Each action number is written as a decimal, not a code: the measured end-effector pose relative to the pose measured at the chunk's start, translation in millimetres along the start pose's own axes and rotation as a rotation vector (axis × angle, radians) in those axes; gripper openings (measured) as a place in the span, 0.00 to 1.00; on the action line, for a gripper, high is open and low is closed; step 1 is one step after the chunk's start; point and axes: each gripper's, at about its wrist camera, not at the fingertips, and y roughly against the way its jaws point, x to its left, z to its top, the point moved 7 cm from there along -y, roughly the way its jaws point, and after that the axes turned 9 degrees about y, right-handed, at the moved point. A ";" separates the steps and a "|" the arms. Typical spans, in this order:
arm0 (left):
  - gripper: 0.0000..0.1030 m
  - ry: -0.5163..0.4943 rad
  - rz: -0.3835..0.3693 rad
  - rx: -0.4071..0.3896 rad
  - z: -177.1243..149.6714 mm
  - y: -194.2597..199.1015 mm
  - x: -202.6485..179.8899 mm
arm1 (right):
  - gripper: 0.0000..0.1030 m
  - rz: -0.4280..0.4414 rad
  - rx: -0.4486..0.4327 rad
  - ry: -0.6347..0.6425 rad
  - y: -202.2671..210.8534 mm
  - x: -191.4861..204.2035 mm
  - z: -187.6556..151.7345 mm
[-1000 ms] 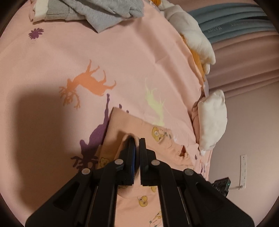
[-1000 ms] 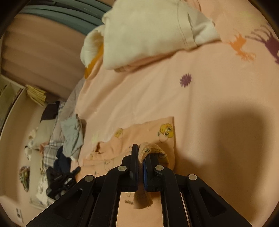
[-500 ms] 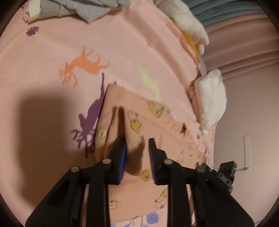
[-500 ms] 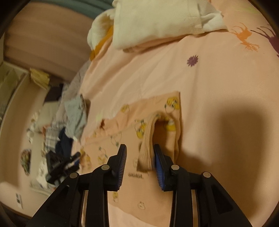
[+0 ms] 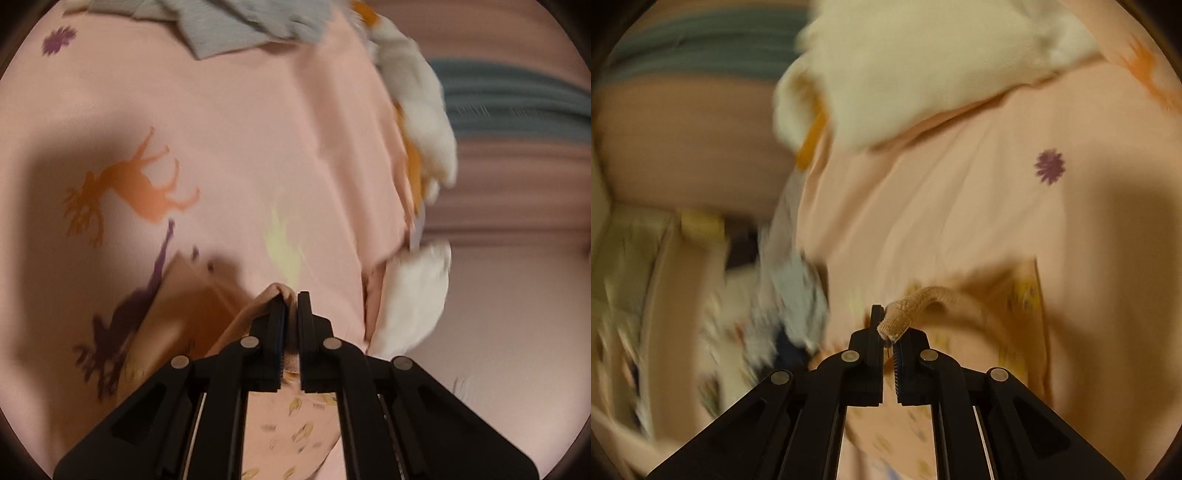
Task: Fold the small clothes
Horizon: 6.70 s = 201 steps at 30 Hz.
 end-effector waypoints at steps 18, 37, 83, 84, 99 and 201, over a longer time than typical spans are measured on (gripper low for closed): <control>0.28 -0.382 0.214 -0.070 -23.1 46.2 18.0 | 0.50 -0.301 -0.011 0.417 33.4 3.0 -37.2; 0.23 -0.499 0.161 0.046 -94.6 70.0 64.3 | 0.40 -0.321 0.072 0.508 71.6 -10.8 -120.2; 0.21 -0.810 0.371 -0.026 -125.9 36.0 35.5 | 0.22 -0.520 0.024 0.814 8.7 42.6 -110.9; 0.21 -0.832 0.385 -0.025 -127.5 30.2 35.6 | 0.22 -0.525 0.019 0.815 2.1 44.5 -105.5; 0.21 -0.888 0.451 -0.026 -127.0 20.2 54.7 | 0.22 -0.712 -0.015 0.722 -6.3 6.3 -62.5; 0.11 -0.750 0.324 -0.009 -93.4 8.0 12.5 | 0.20 -0.481 0.115 0.776 -119.5 72.3 -125.5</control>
